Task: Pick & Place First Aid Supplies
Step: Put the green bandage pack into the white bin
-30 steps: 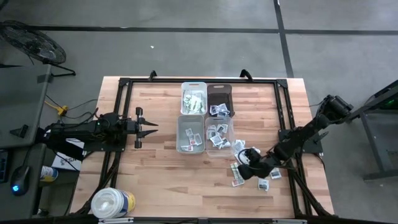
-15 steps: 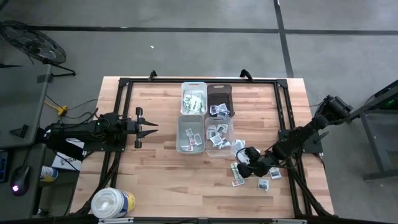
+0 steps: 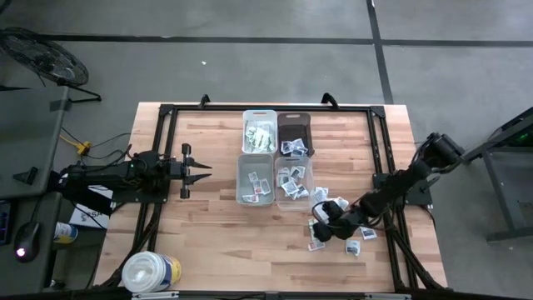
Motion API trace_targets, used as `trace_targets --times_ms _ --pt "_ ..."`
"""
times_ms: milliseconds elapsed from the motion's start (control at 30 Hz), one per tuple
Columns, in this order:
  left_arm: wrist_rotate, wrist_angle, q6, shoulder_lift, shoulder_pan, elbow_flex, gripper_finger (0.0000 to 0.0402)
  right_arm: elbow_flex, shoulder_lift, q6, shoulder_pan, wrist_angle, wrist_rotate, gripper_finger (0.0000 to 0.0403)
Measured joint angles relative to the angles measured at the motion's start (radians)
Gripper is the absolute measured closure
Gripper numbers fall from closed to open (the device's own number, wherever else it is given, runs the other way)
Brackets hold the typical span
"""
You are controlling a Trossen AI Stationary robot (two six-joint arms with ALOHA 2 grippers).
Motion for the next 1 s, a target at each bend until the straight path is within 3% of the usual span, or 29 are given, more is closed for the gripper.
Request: trace_targets --times_ms 200,567,1000 --pt "0.0 0.0 0.0 0.0 0.0 0.0 0.0305 0.001 0.034 -0.003 -0.01 0.034 -0.005 0.0252" --pt "0.0 0.0 0.0 0.0 0.0 0.0 0.0305 -0.001 0.049 0.0 -0.023 0.031 -0.011 0.039" --pt "0.0 0.0 0.0 0.0 0.0 0.0 0.0305 0.006 0.012 -0.027 -0.023 0.033 0.012 0.0402"
